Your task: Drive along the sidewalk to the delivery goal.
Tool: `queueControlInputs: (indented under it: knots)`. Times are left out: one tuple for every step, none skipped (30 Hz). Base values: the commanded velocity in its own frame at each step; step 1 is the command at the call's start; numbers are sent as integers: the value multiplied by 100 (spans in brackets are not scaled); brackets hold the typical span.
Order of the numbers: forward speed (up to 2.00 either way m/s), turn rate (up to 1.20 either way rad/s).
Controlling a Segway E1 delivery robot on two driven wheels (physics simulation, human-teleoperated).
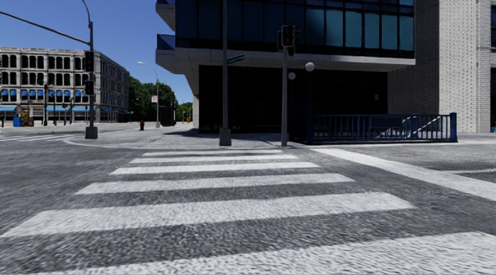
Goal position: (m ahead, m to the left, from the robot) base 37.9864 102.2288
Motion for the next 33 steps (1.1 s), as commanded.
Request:
queueControlInputs:
  knots:
    - [200,30]
    - [200,31]
    - [200,33]
    - [200,33]
    - [200,34]
    - [200,34]
    - [200,34]
    - [200,34]
    - [200,34]
    - [200,34]
    - [200,34]
    - [200,34]
    - [200,34]
    - [200,34]
    - [200,34]
    - [200,34]
    - [200,28]
    - [200,19]
    - [200,16]
    - [200,16]
    - [200,15]
    - [200,14]
    - [200,14]
    - [200,14]
    - [200,13]
    - [200,13]
    - [200,12]
    - [200,12]
    - [200,19]
    - [200,31]
    - [200,36]
    - [200,36]
    - [200,37]
